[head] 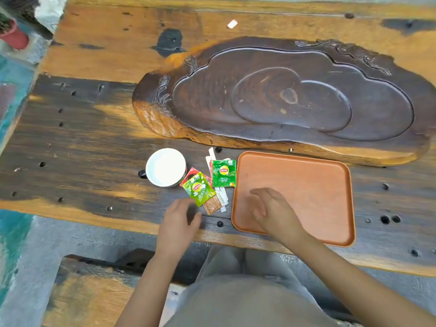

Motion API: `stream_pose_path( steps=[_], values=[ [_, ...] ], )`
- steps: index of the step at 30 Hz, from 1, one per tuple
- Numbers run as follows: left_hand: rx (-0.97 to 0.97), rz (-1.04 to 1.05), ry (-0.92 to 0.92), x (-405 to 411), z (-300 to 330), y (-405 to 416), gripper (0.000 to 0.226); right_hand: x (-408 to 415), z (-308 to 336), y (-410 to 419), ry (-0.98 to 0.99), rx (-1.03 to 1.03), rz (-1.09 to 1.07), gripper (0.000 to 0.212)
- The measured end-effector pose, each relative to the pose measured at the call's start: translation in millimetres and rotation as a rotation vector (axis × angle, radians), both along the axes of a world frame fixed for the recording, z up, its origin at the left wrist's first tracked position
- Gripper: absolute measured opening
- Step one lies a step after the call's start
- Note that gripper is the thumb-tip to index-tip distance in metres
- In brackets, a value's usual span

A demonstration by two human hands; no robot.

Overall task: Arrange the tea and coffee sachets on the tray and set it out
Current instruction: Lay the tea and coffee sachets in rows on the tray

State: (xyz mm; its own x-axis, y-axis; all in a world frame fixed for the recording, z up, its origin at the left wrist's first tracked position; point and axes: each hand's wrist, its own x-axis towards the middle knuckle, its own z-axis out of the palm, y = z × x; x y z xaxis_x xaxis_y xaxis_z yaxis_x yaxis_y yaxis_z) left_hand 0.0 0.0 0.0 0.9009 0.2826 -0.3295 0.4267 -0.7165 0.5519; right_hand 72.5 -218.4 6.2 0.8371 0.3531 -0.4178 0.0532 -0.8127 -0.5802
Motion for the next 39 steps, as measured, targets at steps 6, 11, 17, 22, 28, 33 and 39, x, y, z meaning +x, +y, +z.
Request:
stream_pose_path(
  steps=[6,11,17,22,28,33,39],
  values=[
    [0.259,-0.199,-0.021,26.8,-35.6,-6.8,0.053,44.3,-32.9,55.8,-0.270,-0.120,0.289,0.054],
    [0.296,-0.213,0.011,31.2,-57.2,-10.2,0.053,57.1,-59.8,70.8,-0.378,-0.184,0.406,0.055],
    [0.302,-0.198,-0.032,27.1,-61.1,-7.0,0.037,53.6,-78.2,64.7,-0.534,-0.113,0.442,0.034],
    [0.276,-0.156,-0.136,24.1,-53.3,-8.0,0.017,53.2,-75.7,59.2,-0.575,0.014,0.416,0.023],
    [0.296,0.028,-0.295,19.9,-27.7,-11.7,0.013,53.4,-41.7,40.0,-0.688,0.220,0.149,0.009],
    [0.228,-0.016,-0.436,28.8,-8.0,-36.1,0.007,42.1,-26.0,-1.9,-0.754,0.209,-0.053,0.012],
    [0.197,-0.321,-0.402,73.6,-36.4,-83.7,0.013,34.4,-47.3,-50.3,-0.730,0.016,-0.142,0.015]
  ],
)
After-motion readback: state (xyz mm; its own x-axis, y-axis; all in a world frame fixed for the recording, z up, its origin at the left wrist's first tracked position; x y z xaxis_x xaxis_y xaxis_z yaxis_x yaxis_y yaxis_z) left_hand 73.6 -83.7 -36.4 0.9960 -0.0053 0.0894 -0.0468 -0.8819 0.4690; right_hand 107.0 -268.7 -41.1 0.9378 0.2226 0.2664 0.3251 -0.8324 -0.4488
